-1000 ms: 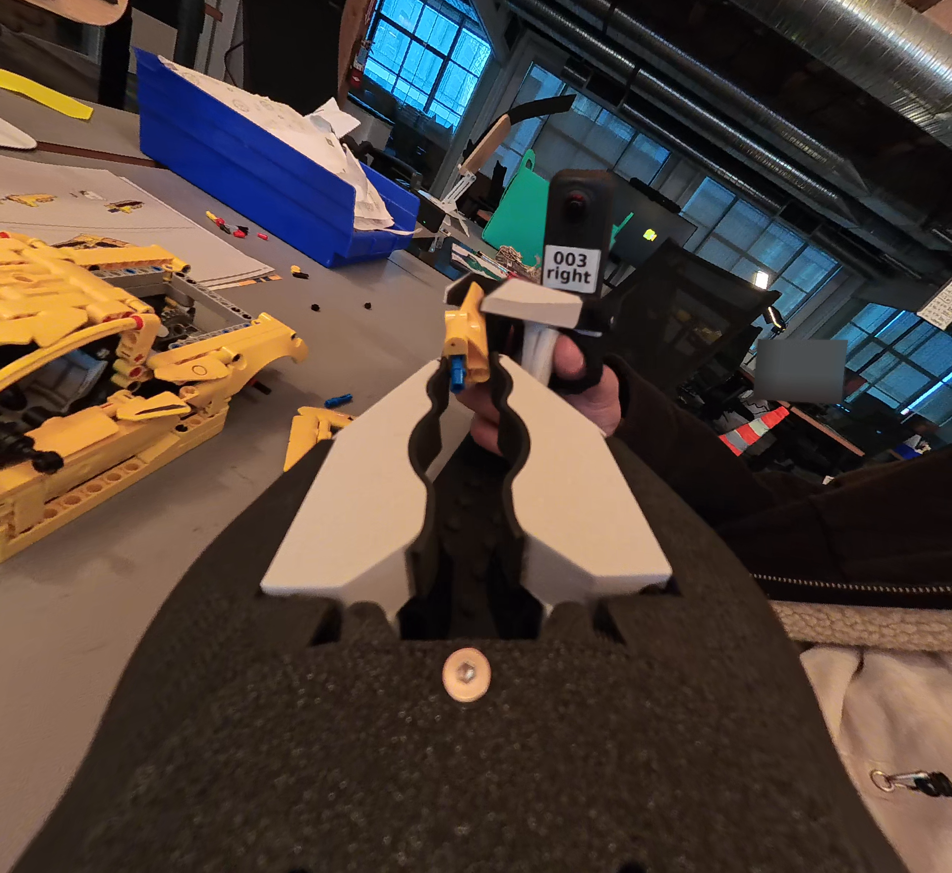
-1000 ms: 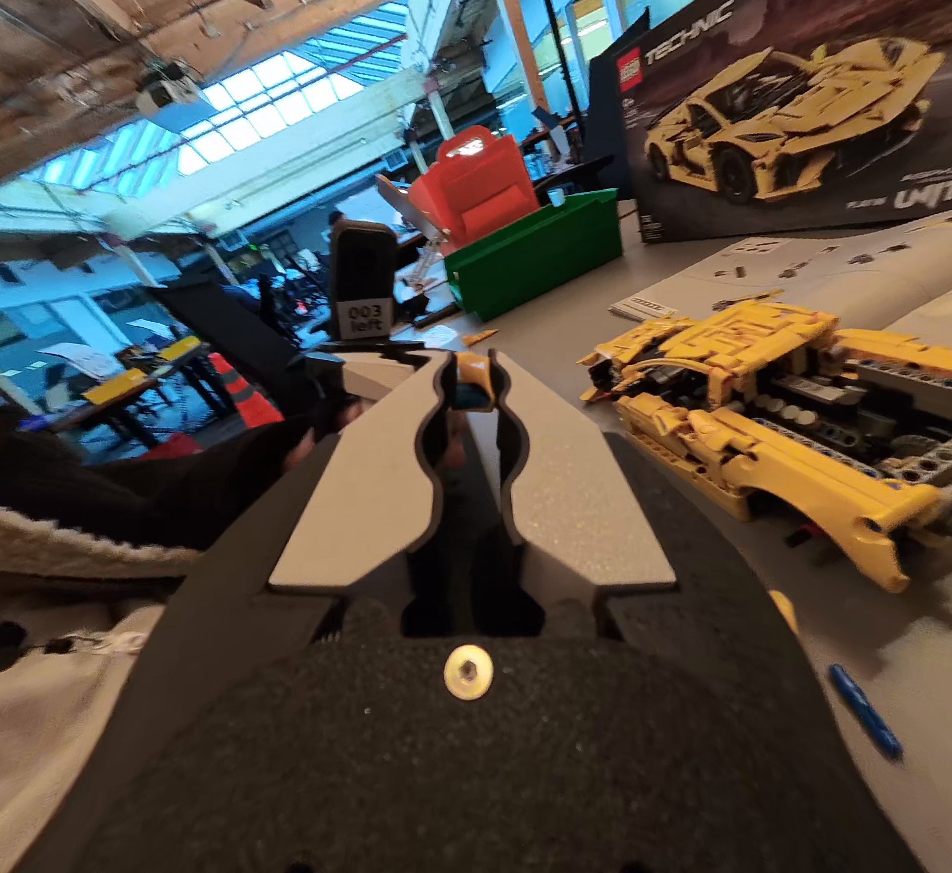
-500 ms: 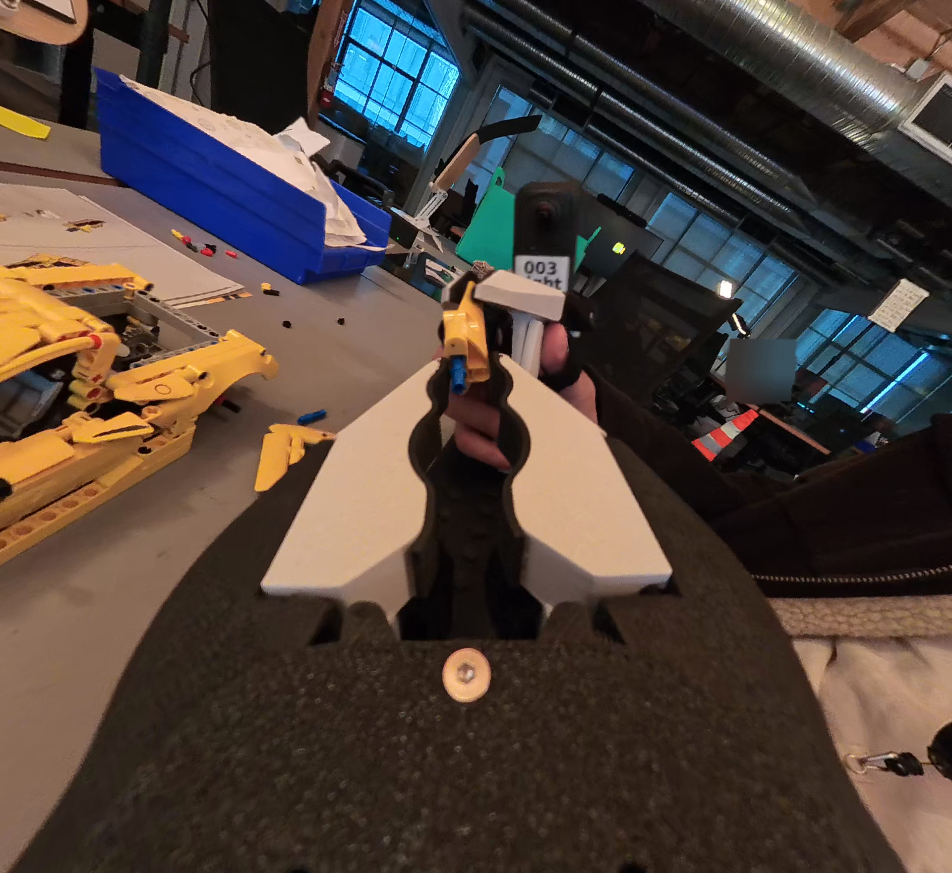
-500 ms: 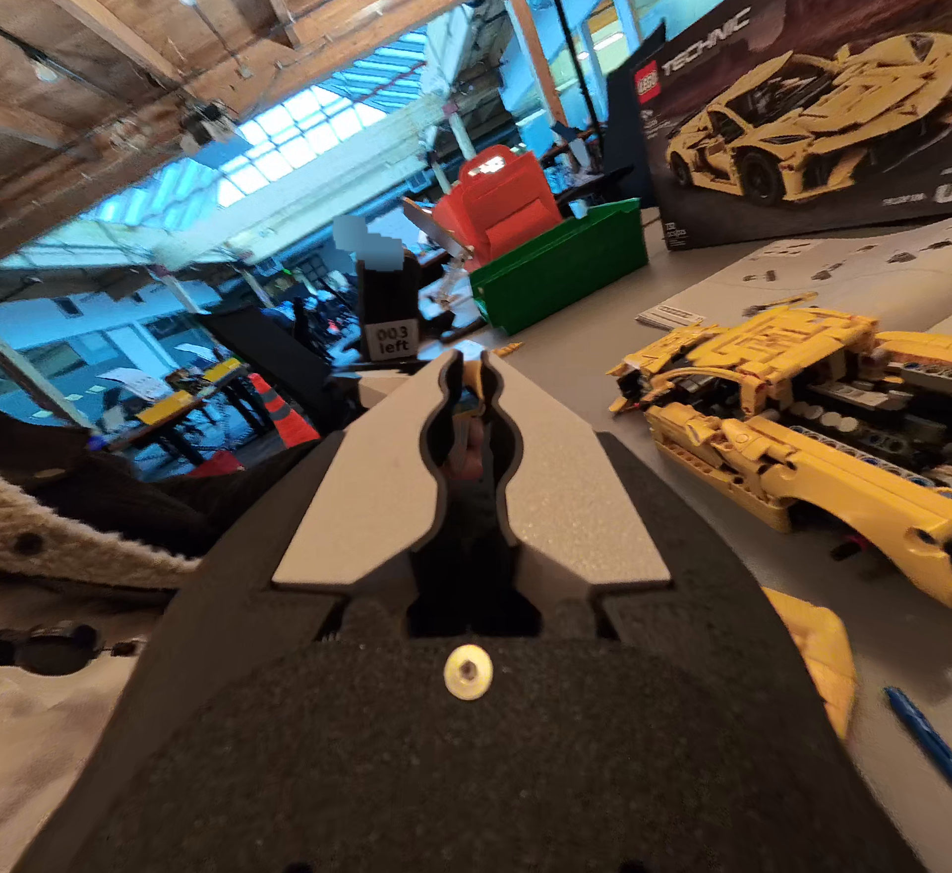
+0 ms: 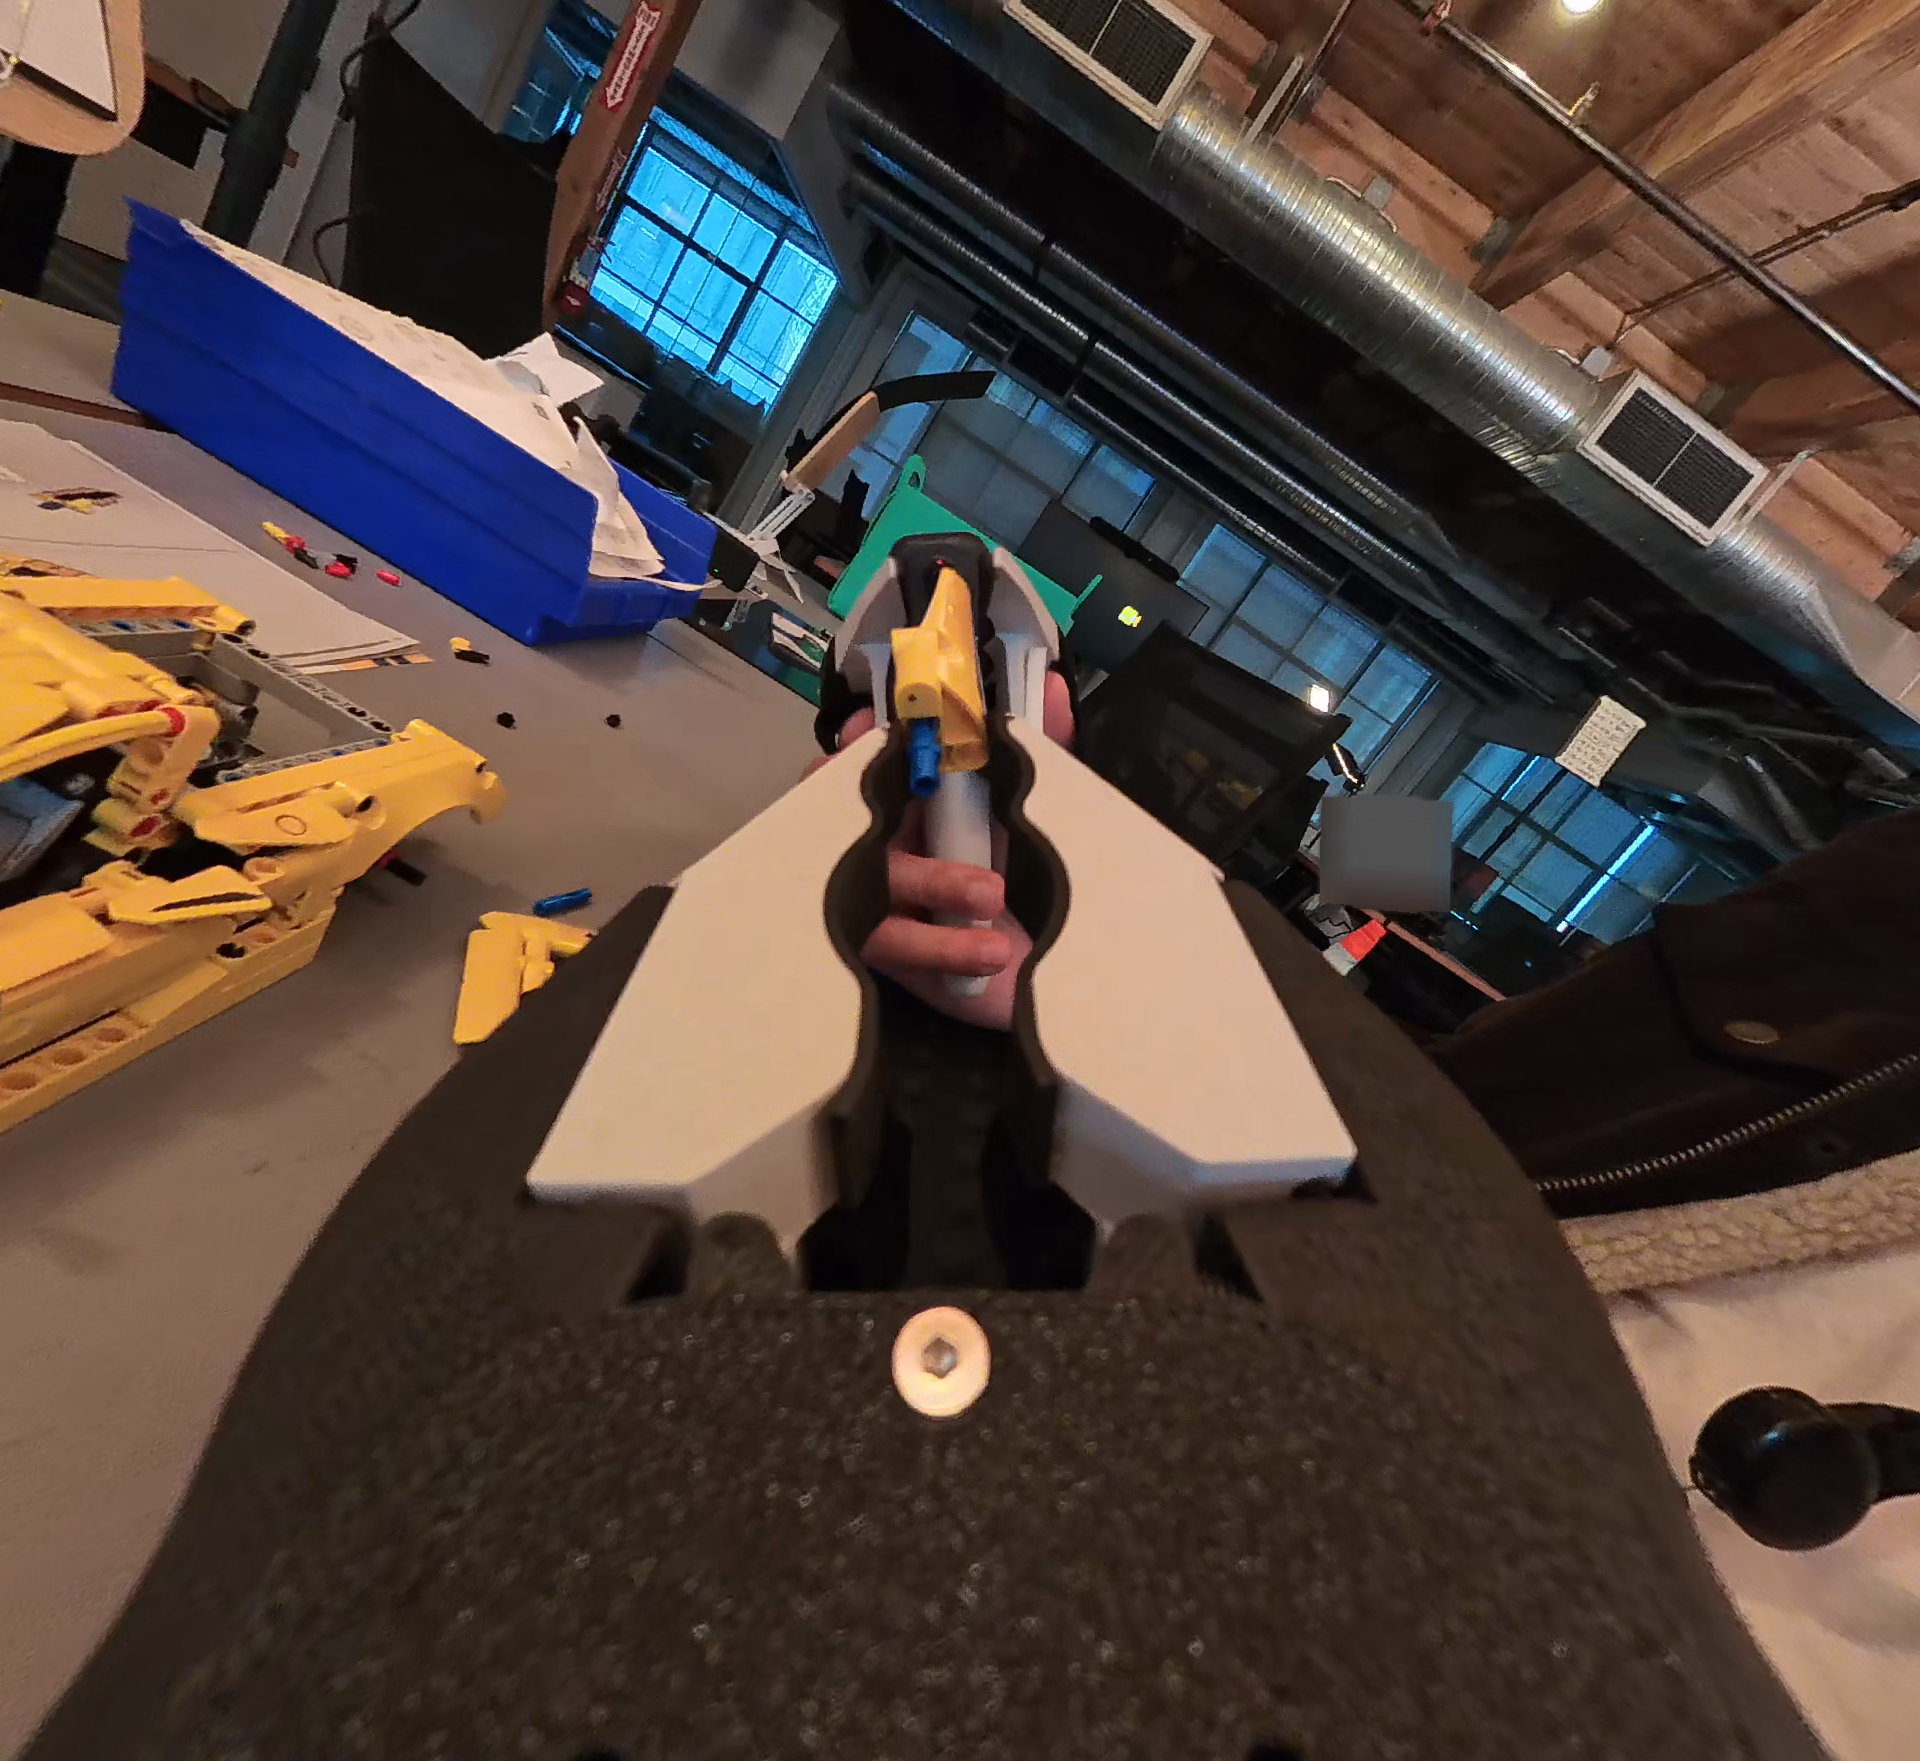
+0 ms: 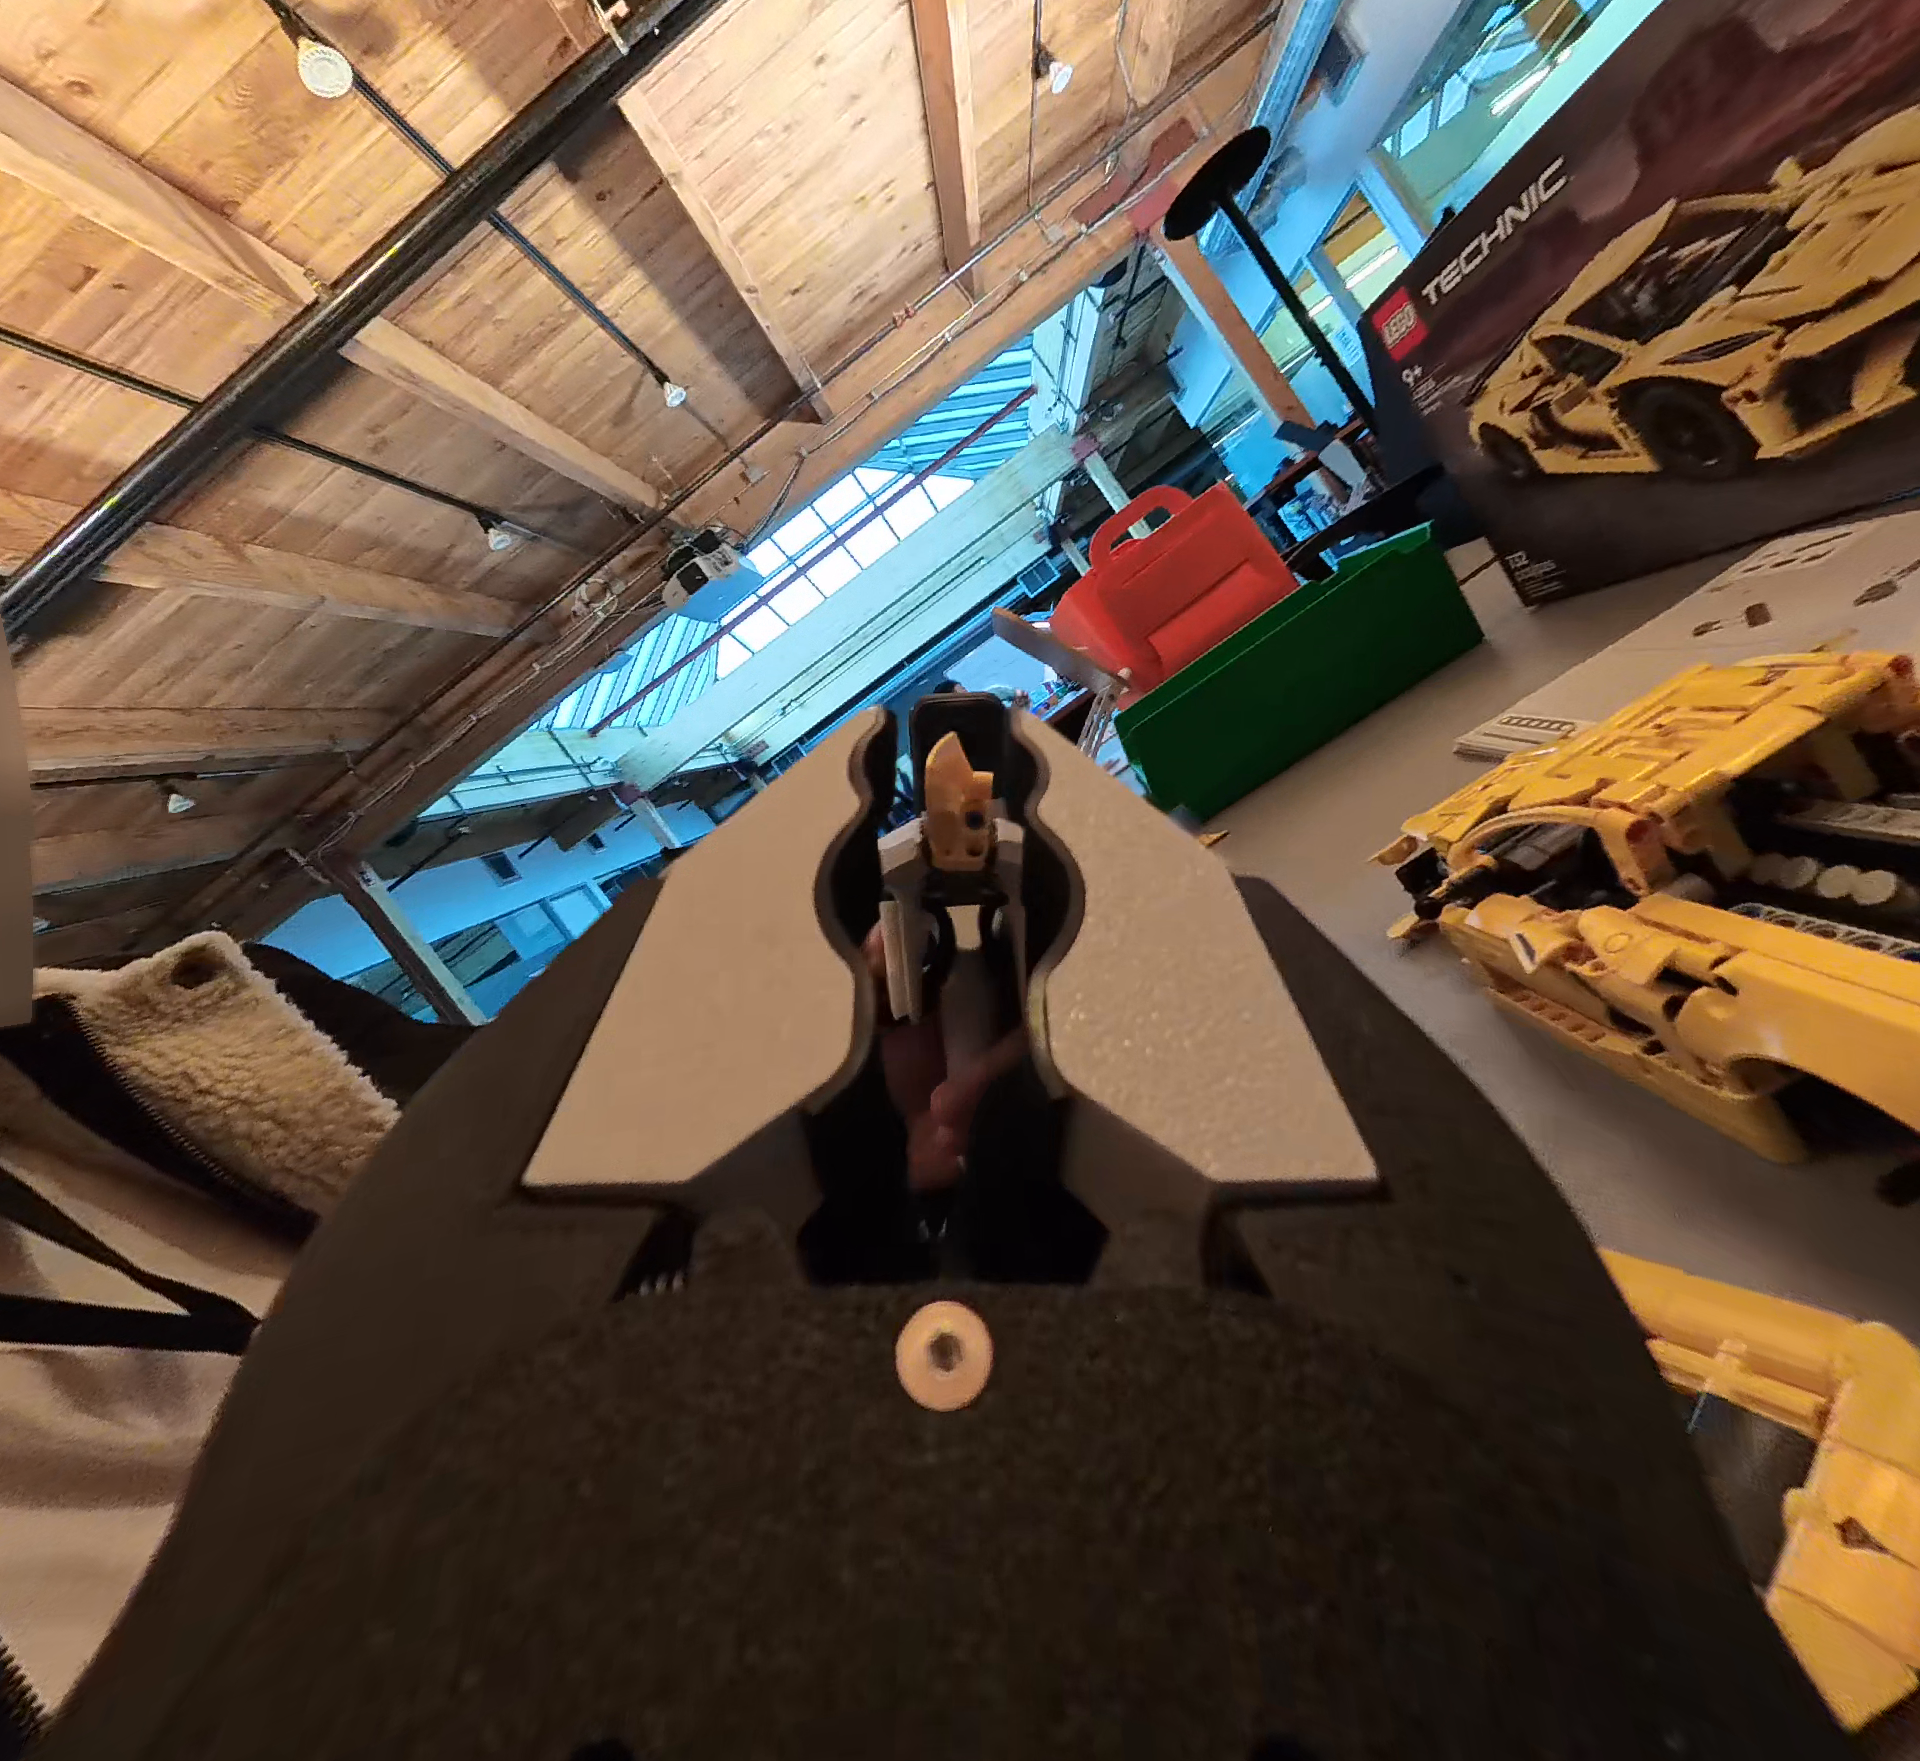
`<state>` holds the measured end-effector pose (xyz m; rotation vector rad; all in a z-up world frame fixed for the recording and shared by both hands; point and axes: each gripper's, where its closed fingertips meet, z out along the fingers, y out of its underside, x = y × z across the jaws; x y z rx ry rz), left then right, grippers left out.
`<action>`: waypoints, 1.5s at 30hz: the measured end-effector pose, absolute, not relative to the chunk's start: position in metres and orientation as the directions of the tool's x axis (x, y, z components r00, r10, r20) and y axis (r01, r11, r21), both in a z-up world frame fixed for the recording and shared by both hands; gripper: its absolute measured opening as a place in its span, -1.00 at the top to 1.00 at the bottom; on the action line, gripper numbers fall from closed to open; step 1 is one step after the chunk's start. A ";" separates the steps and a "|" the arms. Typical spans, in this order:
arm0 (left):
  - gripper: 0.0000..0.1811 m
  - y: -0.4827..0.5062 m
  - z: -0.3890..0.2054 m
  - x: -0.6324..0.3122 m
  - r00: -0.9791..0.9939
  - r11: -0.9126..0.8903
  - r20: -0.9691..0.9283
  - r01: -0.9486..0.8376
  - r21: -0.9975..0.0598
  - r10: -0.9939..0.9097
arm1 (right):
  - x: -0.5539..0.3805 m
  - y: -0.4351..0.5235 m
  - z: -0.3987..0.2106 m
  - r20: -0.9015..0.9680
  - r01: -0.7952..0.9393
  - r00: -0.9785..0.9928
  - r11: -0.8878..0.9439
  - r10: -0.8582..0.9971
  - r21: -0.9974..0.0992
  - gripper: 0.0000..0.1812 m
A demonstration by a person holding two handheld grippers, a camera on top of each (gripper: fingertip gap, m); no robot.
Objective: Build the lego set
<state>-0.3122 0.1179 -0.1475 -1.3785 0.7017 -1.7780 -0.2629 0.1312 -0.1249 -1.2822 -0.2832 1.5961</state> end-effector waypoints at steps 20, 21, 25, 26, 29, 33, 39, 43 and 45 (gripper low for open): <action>0.84 0.116 -0.150 -0.309 -0.085 -0.511 0.506 0.227 -0.829 -0.858 | -0.288 0.118 -0.134 -0.593 -0.432 0.024 -0.527 0.805 -0.732 0.89; 0.84 0.116 -0.149 -0.309 -0.089 -0.511 0.504 0.225 -0.830 -0.859 | -0.288 0.117 -0.134 -0.597 -0.429 0.018 -0.533 0.802 -0.730 0.91; 0.84 0.112 -0.149 -0.308 -0.097 -0.500 0.491 0.216 -0.839 -0.866 | -0.287 0.116 -0.135 -0.610 -0.419 0.003 -0.553 0.792 -0.720 0.99; 0.84 0.112 -0.150 -0.308 -0.096 -0.500 0.491 0.214 -0.839 -0.866 | -0.287 0.117 -0.136 -0.613 -0.418 0.001 -0.556 0.790 -0.718 0.99; 0.84 0.114 -0.150 -0.307 -0.081 -0.498 0.493 0.218 -0.839 -0.866 | -0.286 0.119 -0.139 -0.610 -0.407 0.049 -0.542 0.791 -0.735 0.99; 0.83 0.120 -0.148 -0.310 -0.034 -0.469 0.477 0.261 -0.844 -0.878 | -0.278 0.124 -0.138 -0.619 -0.447 0.082 -0.526 0.781 -0.724 0.99; 0.84 0.132 -0.140 -0.326 -0.033 -0.476 0.499 0.363 -0.801 -0.866 | -0.211 0.149 -0.137 -0.731 -0.660 0.114 -0.499 0.672 -0.562 1.00; 0.84 0.138 -0.134 -0.333 -0.020 -0.427 0.466 0.440 -0.790 -0.884 | -0.175 0.159 -0.153 -0.751 -0.637 0.272 -0.473 0.601 -0.609 0.99; 0.89 0.143 -0.133 -0.336 0.013 -0.386 0.444 0.472 -0.793 -0.896 | -0.160 0.162 -0.158 -0.752 -0.636 0.309 -0.462 0.583 -0.619 0.99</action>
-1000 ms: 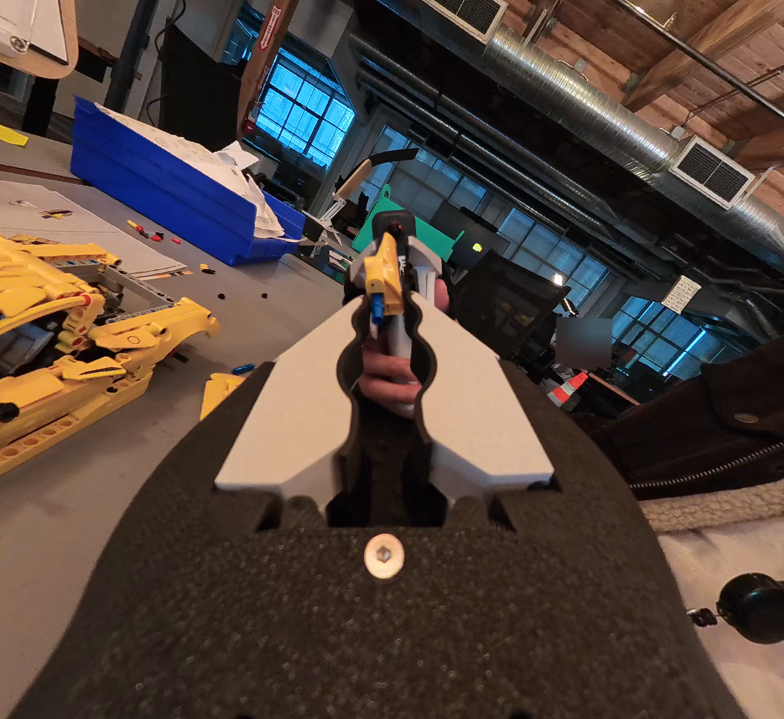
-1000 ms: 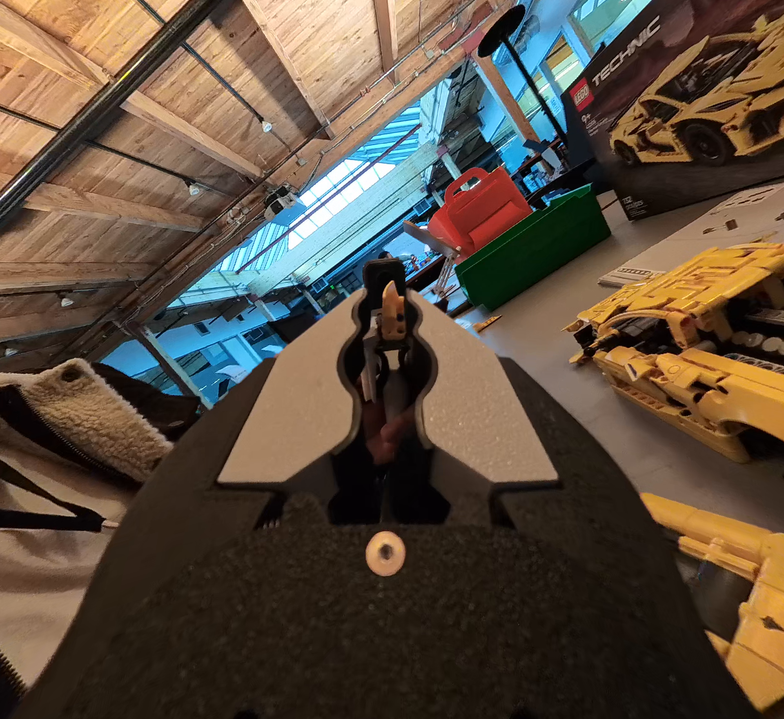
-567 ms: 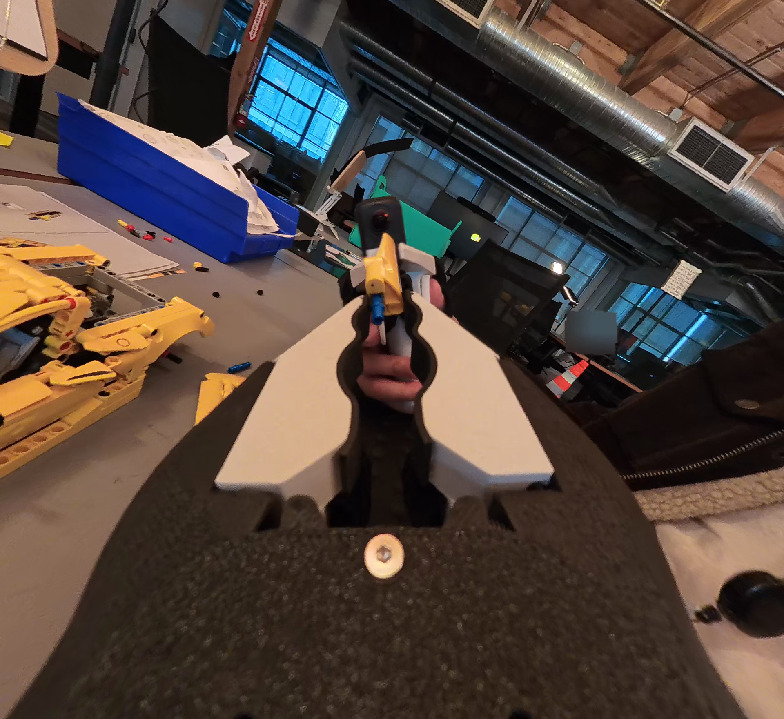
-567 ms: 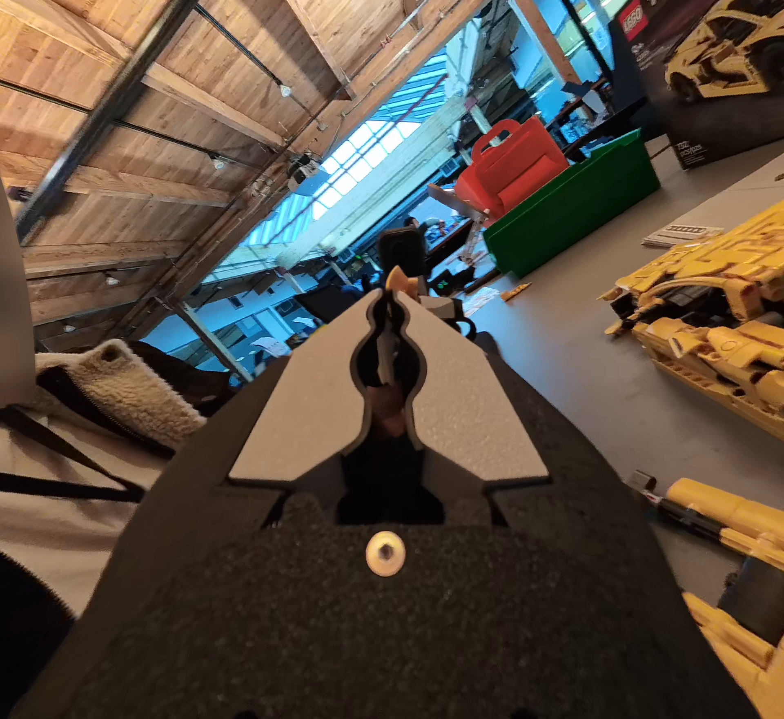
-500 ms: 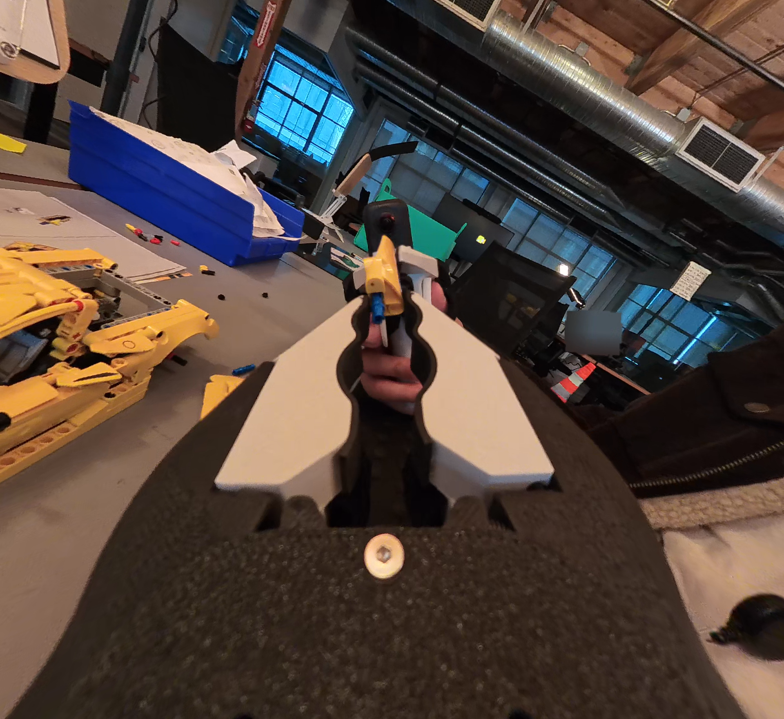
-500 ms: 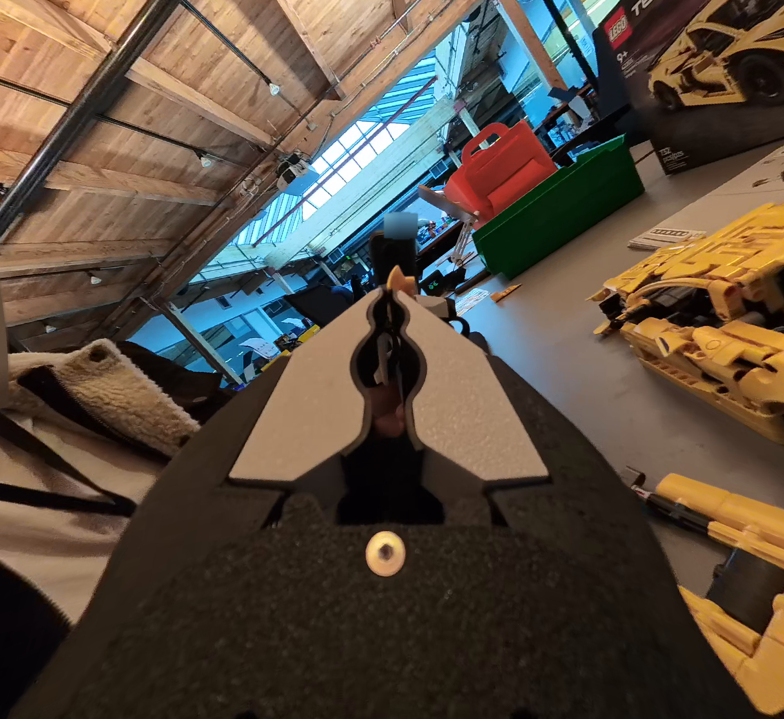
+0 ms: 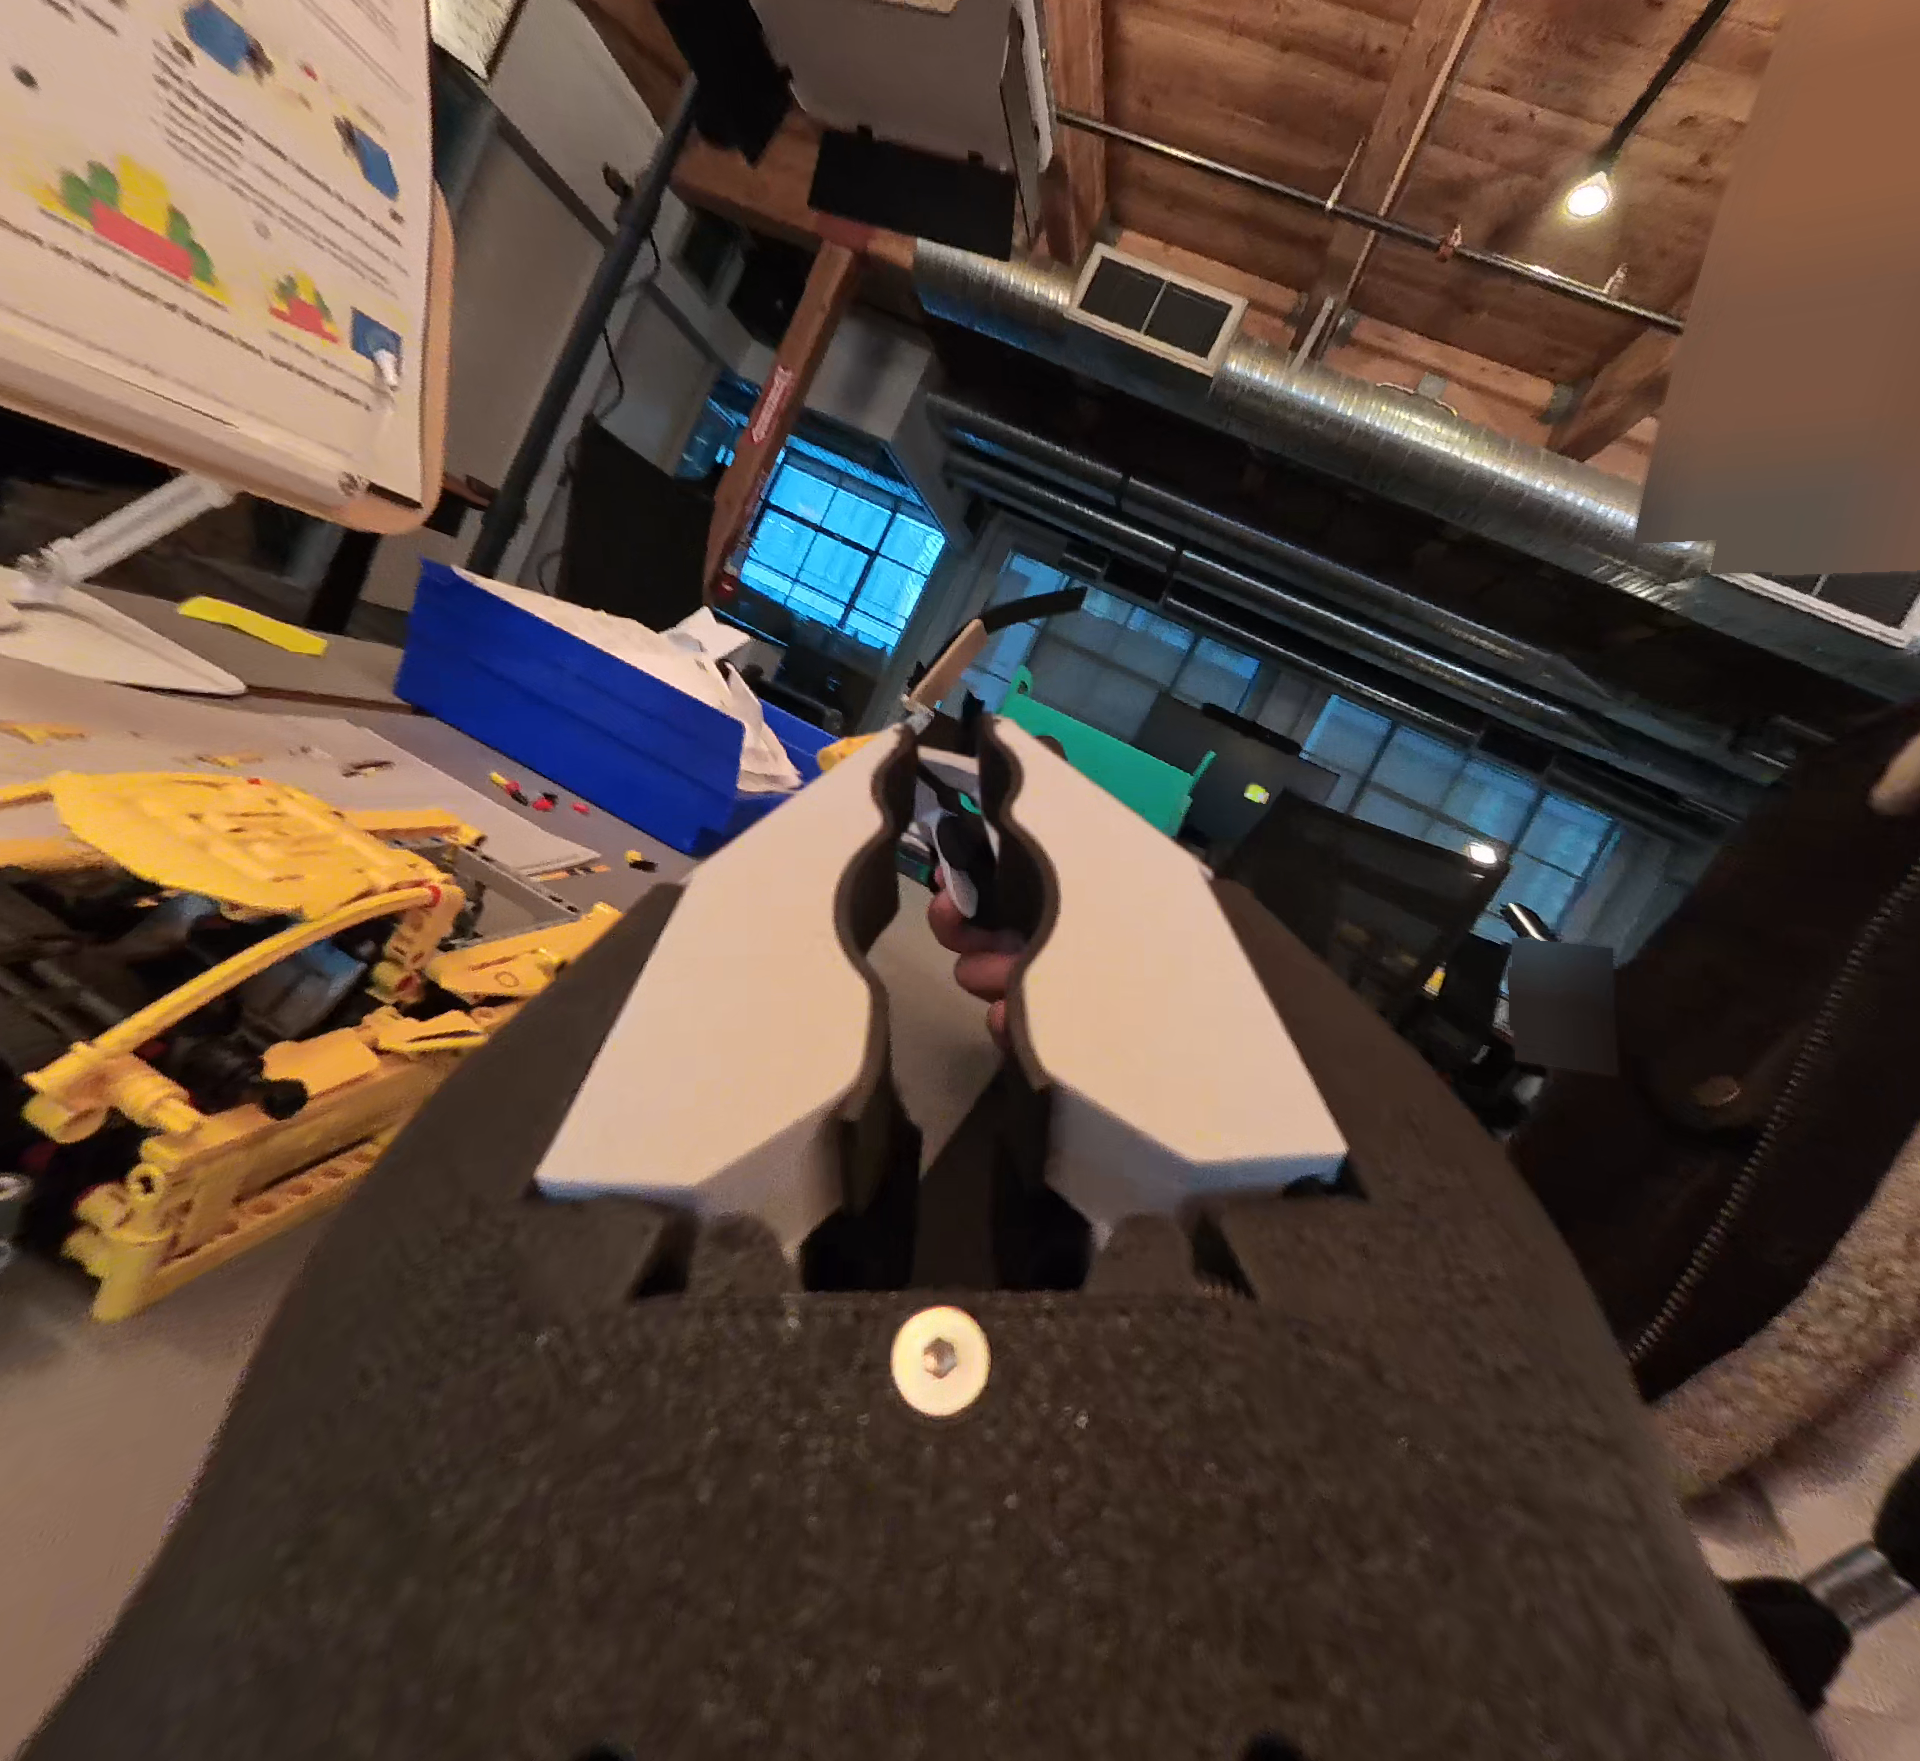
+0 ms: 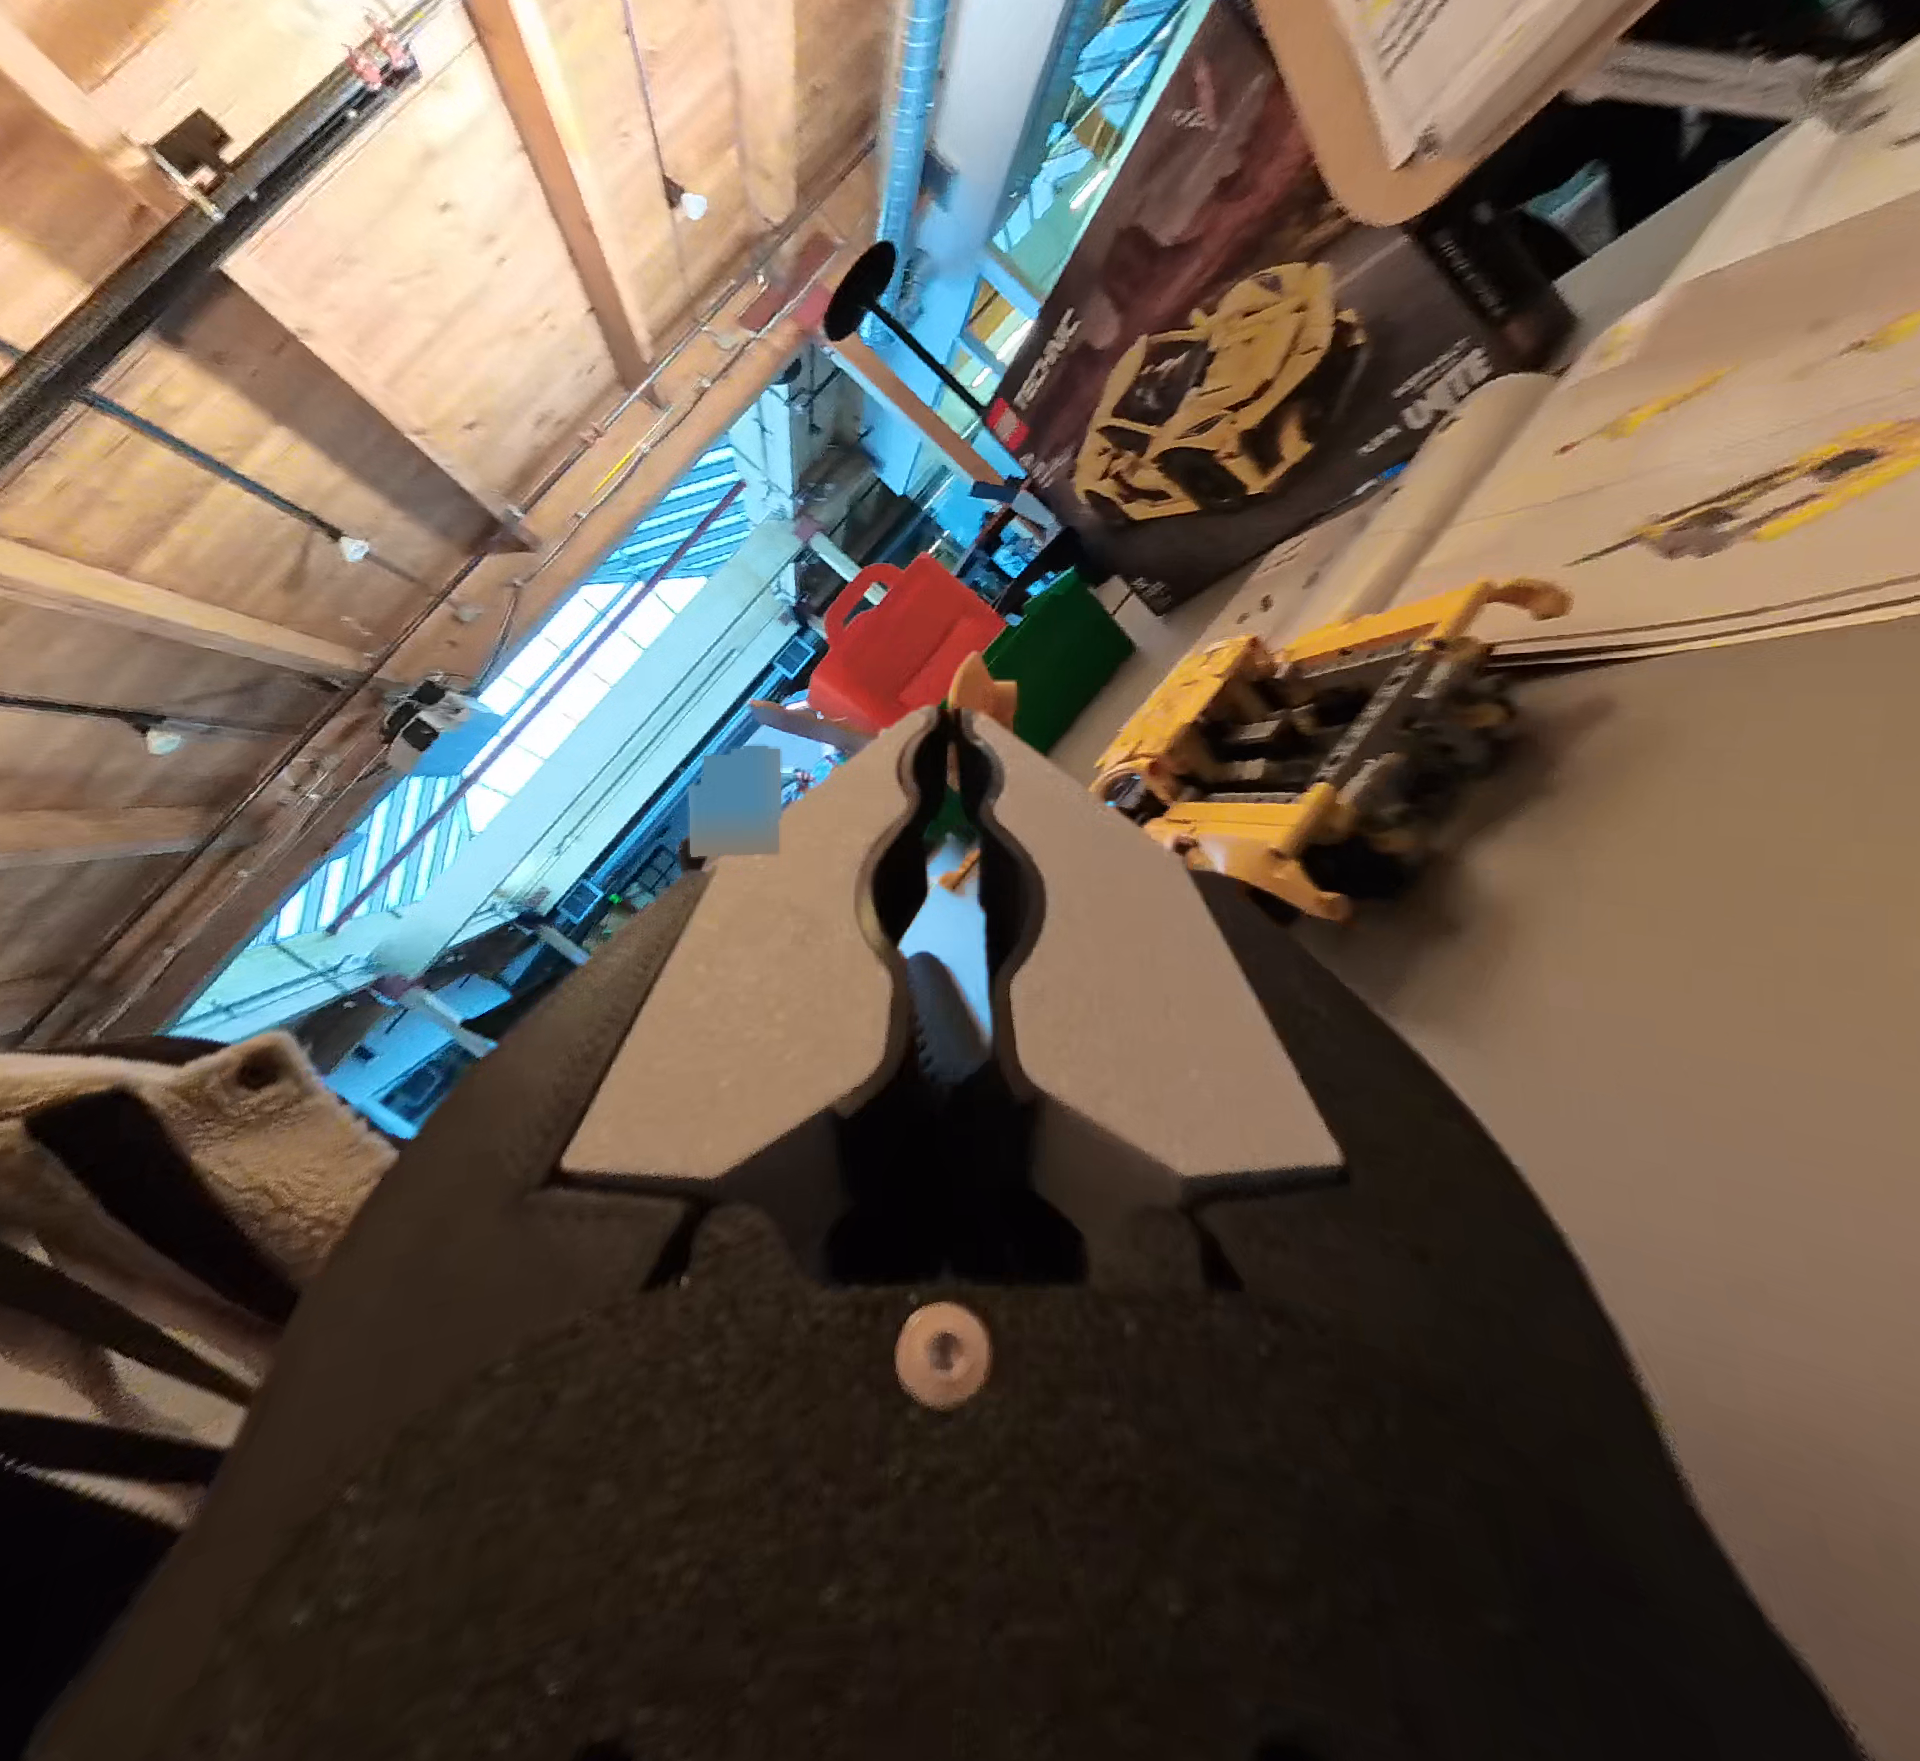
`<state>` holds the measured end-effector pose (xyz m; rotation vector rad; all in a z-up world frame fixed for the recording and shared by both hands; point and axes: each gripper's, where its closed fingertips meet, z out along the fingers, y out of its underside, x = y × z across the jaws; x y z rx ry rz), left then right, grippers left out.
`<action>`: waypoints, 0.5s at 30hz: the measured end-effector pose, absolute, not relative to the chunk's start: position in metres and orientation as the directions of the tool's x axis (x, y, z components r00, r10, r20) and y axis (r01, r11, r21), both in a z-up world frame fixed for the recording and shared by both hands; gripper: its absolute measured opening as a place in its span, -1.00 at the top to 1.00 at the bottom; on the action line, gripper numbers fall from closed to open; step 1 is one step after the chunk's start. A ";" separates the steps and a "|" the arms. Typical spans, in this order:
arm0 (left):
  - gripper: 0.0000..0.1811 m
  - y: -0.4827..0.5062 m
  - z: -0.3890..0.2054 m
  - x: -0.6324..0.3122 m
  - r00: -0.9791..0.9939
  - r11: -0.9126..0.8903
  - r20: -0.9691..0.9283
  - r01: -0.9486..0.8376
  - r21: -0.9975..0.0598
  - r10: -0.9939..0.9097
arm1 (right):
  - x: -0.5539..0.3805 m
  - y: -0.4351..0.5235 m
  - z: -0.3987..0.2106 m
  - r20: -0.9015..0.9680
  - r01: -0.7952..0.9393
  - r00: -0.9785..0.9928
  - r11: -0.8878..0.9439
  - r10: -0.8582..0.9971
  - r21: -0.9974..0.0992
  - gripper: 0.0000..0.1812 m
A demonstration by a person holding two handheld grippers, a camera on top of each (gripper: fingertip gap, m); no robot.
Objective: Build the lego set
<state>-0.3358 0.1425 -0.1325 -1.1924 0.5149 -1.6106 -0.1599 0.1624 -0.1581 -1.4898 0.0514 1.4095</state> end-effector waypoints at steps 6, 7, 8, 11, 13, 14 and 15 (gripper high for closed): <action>0.97 0.160 -0.137 -0.329 0.029 -0.412 0.484 0.483 -0.772 -0.874 | -0.147 0.172 -0.161 -0.841 -0.737 0.065 -0.543 0.536 -0.403 1.00; 0.97 0.161 -0.140 -0.325 0.008 -0.450 0.511 0.462 -0.764 -0.859 | -0.147 0.174 -0.161 -0.846 -0.744 0.024 -0.555 0.533 -0.371 0.99; 0.96 0.162 -0.144 -0.319 -0.014 -0.490 0.537 0.427 -0.760 -0.844 | -0.148 0.176 -0.161 -0.848 -0.745 -0.009 -0.570 0.529 -0.348 1.00; 0.96 0.167 -0.159 -0.301 0.025 -0.522 0.550 0.281 -0.805 -0.835 | -0.155 0.181 -0.165 -0.860 -0.718 -0.009 -0.601 0.510 -0.350 0.99; 0.93 0.174 -0.167 -0.289 0.101 -0.453 0.470 0.153 -0.878 -0.877 | -0.160 0.183 -0.169 -0.865 -0.702 0.012 -0.611 0.502 -0.365 0.99; 0.88 0.178 -0.169 -0.284 0.124 -0.413 0.422 0.087 -0.906 -0.898 | -0.161 0.184 -0.170 -0.868 -0.696 0.014 -0.618 0.497 -0.365 0.99; 0.83 0.181 -0.170 -0.278 0.133 -0.379 0.380 0.034 -0.925 -0.915 | -0.162 0.184 -0.172 -0.870 -0.692 0.012 -0.625 0.492 -0.363 0.99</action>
